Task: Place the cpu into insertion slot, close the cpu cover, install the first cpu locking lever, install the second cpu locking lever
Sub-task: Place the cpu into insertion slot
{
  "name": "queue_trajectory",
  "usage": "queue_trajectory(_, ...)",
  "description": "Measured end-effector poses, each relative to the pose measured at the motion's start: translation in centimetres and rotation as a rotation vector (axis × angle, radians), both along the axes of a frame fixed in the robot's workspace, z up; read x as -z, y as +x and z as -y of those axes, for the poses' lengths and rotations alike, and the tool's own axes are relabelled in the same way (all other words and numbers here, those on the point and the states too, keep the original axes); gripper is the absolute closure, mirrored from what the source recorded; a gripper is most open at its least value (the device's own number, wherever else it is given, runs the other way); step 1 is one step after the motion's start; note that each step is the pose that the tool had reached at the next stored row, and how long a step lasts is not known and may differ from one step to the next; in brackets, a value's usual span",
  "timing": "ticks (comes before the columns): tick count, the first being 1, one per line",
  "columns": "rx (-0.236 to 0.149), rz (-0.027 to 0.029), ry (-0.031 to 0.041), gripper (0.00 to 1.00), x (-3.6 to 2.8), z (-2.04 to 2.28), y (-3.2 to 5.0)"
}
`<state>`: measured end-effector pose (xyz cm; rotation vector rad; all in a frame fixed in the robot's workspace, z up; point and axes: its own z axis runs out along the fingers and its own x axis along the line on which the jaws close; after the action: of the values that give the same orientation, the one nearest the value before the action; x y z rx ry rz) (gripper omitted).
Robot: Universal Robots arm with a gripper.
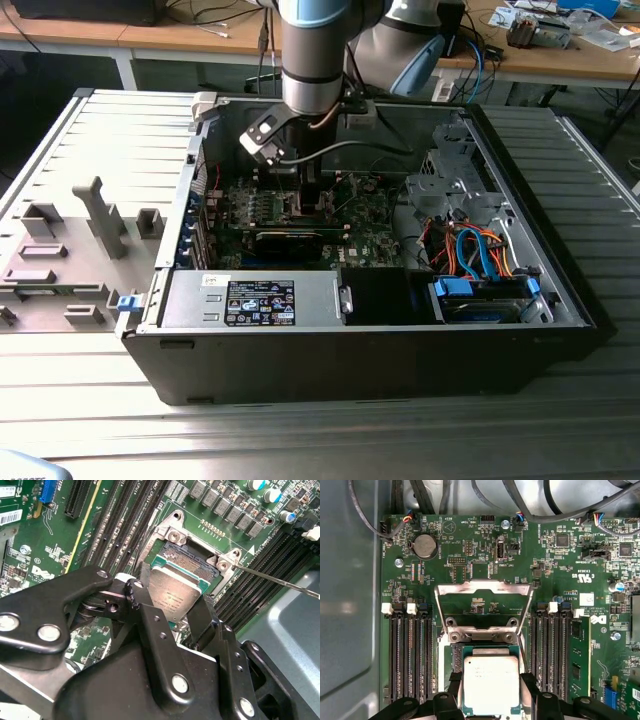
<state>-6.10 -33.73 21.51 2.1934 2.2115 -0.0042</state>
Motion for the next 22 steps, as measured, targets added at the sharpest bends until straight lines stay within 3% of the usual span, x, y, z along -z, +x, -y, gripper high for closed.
queue_trajectory(22,0.016,0.0001,0.0000,0.45,1.26,-0.48,-0.36)
